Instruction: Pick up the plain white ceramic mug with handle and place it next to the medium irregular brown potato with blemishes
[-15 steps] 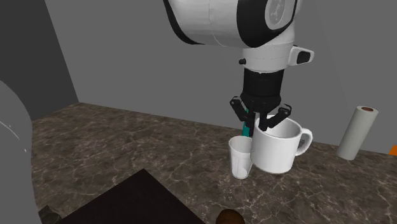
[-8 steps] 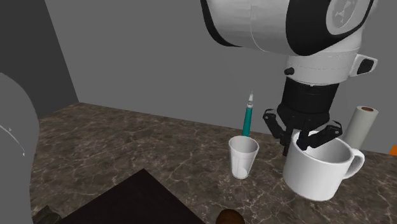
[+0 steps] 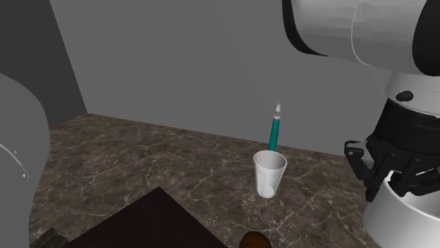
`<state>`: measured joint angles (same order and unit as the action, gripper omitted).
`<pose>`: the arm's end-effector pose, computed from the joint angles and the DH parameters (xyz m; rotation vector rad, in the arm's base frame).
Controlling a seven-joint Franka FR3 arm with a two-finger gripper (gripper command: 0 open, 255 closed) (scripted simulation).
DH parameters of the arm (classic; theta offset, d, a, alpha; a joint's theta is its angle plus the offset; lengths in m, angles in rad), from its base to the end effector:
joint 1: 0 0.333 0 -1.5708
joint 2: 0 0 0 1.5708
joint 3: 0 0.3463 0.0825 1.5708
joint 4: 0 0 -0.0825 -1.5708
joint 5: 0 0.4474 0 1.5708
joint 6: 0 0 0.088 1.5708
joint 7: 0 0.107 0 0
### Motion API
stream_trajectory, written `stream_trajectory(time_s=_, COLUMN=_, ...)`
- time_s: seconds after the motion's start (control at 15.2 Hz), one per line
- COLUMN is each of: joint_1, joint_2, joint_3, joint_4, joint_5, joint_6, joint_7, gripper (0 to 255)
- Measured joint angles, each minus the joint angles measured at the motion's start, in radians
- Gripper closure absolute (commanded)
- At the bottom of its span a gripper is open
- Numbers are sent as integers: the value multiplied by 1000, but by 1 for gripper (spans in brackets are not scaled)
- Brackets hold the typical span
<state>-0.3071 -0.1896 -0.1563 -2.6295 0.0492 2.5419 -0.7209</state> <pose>0.4175 -0.2068 0.3016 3.1114 0.3429 0.1806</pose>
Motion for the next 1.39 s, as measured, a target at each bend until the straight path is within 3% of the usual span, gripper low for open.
stream_trajectory(time_s=0.73, joint_1=18, joint_2=153, joint_3=-10, joint_4=-25, joint_5=72, joint_6=174, joint_7=-65, gripper=255)
stream_trajectory(time_s=1.39, joint_1=18, joint_2=314, joint_3=19, joint_4=-21, joint_5=212, joint_6=325, joint_7=-173, gripper=255)
